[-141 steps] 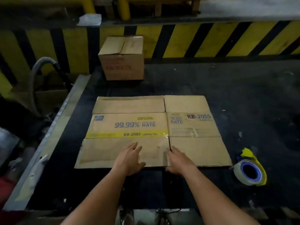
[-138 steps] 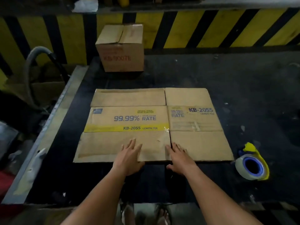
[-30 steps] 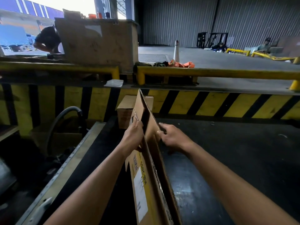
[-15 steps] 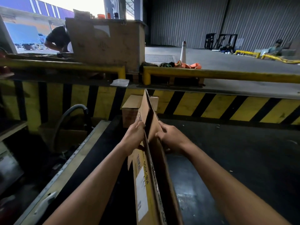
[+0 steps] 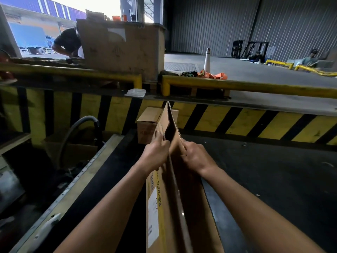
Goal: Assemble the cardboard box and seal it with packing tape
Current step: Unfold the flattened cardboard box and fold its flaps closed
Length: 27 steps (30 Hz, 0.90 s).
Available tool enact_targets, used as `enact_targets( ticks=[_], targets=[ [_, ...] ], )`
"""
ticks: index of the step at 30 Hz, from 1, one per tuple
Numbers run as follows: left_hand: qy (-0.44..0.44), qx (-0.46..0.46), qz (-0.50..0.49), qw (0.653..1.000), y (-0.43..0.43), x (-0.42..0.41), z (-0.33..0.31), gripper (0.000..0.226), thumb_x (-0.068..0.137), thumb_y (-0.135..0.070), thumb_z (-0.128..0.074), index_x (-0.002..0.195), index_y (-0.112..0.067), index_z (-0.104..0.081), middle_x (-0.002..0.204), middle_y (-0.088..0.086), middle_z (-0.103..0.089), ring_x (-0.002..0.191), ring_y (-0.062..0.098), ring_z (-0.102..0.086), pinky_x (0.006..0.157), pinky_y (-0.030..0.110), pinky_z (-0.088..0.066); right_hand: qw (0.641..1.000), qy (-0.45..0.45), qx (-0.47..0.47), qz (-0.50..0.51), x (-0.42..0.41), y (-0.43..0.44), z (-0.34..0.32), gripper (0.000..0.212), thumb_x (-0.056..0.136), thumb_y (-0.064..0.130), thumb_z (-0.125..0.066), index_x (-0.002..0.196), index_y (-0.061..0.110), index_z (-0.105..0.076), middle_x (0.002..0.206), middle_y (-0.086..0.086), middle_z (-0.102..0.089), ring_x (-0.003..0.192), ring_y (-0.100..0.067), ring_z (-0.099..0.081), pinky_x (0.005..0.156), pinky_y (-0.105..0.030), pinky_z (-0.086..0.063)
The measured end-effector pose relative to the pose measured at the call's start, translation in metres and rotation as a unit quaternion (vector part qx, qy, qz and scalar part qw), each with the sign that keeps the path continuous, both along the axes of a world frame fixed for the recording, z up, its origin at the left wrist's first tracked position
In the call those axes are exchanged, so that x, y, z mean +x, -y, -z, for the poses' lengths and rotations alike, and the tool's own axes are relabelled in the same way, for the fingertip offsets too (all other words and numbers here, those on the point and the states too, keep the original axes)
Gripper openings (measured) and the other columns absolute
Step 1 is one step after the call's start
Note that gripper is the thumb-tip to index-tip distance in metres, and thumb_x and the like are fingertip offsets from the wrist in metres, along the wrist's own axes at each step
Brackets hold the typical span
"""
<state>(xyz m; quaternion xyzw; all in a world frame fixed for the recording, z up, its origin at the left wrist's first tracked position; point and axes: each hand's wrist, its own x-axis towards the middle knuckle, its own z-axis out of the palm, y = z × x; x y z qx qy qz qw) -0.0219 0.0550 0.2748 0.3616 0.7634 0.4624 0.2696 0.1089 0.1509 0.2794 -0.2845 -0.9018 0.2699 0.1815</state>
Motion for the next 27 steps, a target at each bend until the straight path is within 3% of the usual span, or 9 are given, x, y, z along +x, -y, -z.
enact_targets(
  ticks=[3,5,7,11,15,18,23,25,27],
  targets=[
    [-0.038,-0.063,-0.002,0.997,-0.010,0.008,-0.004,0.090,0.095,-0.047,-0.059,0.163,-0.035,-0.001,0.145,0.010,-0.049,0.092,0.019,-0.062,0.057,0.036,-0.059,1.000,-0.020,-0.021,0.001,0.001,-0.002,-0.003,0.026,0.105,0.026,-0.043,0.121,0.029,-0.062,0.095,0.002,-0.068,0.085,-0.012,-0.066,0.074,-0.032,-0.053],
    [-0.052,-0.067,0.002,0.996,-0.009,0.008,-0.007,0.096,0.088,-0.036,-0.069,0.162,-0.039,-0.008,0.140,0.011,-0.052,0.088,0.018,-0.063,0.052,0.032,-0.060,1.000,-0.007,-0.001,-0.001,0.000,-0.006,-0.002,0.028,0.103,0.022,-0.048,0.127,0.029,-0.060,0.096,0.003,-0.068,0.082,-0.008,-0.065,0.074,-0.031,-0.055],
    [-0.052,-0.072,0.025,0.996,-0.006,0.004,-0.009,0.102,0.082,-0.026,-0.074,0.160,-0.043,-0.010,0.135,0.010,-0.054,0.094,0.021,-0.065,0.060,0.033,-0.063,1.000,0.006,0.013,0.004,0.000,-0.009,0.000,0.040,0.099,0.017,-0.055,0.137,0.028,-0.054,0.106,0.001,-0.070,0.086,-0.007,-0.065,0.074,-0.028,-0.056],
    [-0.026,-0.071,-0.013,0.997,0.005,-0.009,-0.018,0.095,0.086,-0.015,-0.069,0.161,-0.034,-0.014,0.135,0.011,-0.056,0.102,0.025,-0.067,0.063,0.033,-0.062,1.000,0.002,0.007,0.027,0.003,-0.016,-0.006,0.060,0.095,0.012,-0.060,0.150,0.023,-0.038,0.130,-0.004,-0.063,0.102,-0.013,-0.065,0.079,-0.025,-0.054],
    [-0.092,-0.061,-0.131,0.985,0.019,-0.030,-0.029,0.080,0.090,-0.008,-0.054,0.161,-0.020,-0.021,0.135,0.015,-0.056,0.114,0.035,-0.061,0.087,0.045,-0.058,0.998,0.015,0.029,0.060,0.014,-0.032,-0.028,0.059,0.097,0.013,-0.057,0.150,0.025,-0.036,0.101,-0.002,-0.068,0.070,-0.011,-0.065,0.053,-0.023,-0.049],
    [-0.113,-0.060,-0.173,0.977,0.023,-0.043,-0.034,0.086,0.092,-0.010,-0.053,0.164,-0.022,-0.007,0.139,0.020,-0.053,0.118,0.039,-0.058,0.096,0.047,-0.054,0.991,0.046,0.075,0.102,0.032,-0.042,-0.043,0.058,0.098,0.013,-0.056,0.150,0.030,-0.037,0.108,-0.003,-0.066,0.066,-0.010,-0.062,0.047,-0.019,-0.043],
    [-0.156,-0.088,-0.187,0.966,0.011,-0.066,-0.043,0.088,0.095,-0.013,-0.052,0.164,-0.013,0.003,0.140,0.024,-0.054,0.124,0.041,-0.055,0.095,0.044,-0.047,0.982,0.035,0.102,0.158,0.061,-0.044,-0.049,0.056,0.094,0.010,-0.058,0.142,0.036,-0.049,0.107,-0.004,-0.073,0.052,-0.002,-0.046,0.041,-0.014,-0.030],
    [-0.159,-0.099,-0.175,0.967,0.005,-0.080,-0.039,0.087,0.094,-0.015,-0.051,0.164,-0.017,0.001,0.143,0.023,-0.053,0.125,0.042,-0.055,0.097,0.045,-0.048,0.979,0.032,0.099,0.176,0.071,-0.037,-0.040,0.056,0.091,0.009,-0.056,0.140,0.037,-0.052,0.110,-0.003,-0.074,0.048,-0.001,-0.040,0.042,-0.011,-0.026],
    [-0.181,-0.102,-0.158,0.965,-0.001,-0.089,-0.030,0.089,0.092,-0.016,-0.049,0.164,-0.026,0.002,0.149,0.019,-0.051,0.124,0.042,-0.056,0.087,0.041,-0.046,0.976,0.041,0.088,0.195,0.077,-0.027,-0.026,0.058,0.088,0.010,-0.055,0.138,0.038,-0.054,0.110,-0.001,-0.074,0.049,-0.002,-0.044,0.042,-0.012,-0.033]
  ],
)
